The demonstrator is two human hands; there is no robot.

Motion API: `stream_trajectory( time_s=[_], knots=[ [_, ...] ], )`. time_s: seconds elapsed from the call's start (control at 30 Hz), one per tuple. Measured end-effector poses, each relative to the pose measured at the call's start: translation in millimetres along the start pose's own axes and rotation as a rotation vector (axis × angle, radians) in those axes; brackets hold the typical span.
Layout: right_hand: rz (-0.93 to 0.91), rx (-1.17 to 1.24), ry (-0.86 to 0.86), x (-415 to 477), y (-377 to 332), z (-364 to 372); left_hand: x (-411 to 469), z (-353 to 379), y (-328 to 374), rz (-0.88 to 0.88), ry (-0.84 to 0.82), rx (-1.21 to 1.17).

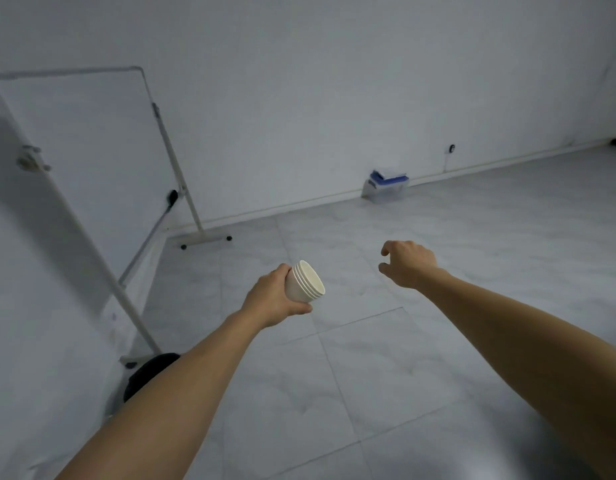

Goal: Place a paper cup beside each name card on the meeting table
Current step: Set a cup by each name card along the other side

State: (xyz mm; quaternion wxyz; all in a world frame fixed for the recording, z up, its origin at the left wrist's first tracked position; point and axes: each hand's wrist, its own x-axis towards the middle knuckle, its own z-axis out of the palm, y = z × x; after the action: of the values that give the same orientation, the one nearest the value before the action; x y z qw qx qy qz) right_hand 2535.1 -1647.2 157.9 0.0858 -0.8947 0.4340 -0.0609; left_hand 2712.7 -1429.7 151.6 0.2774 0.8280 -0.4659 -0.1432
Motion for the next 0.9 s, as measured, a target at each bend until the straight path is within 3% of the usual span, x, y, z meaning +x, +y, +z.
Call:
stream_trajectory(
  time_s=[0.27, 0.4, 0.9],
  knots=[
    [0.227, 0.046, 0.043, 128.5, 46.6, -19.8, 214.0, -1.4, 22.1, 0.166, -0.141, 0.049],
    [0.45, 0.068, 0.065, 192.0, 124.2, -17.7, 324.1, 59.7, 62.7, 0.285, -0.295, 0.033],
    [0.695, 0.04, 0.092, 379.3, 337.8, -50.9, 604.3, 190.7, 241.3, 0.539, -0.456, 0.037]
  ],
)
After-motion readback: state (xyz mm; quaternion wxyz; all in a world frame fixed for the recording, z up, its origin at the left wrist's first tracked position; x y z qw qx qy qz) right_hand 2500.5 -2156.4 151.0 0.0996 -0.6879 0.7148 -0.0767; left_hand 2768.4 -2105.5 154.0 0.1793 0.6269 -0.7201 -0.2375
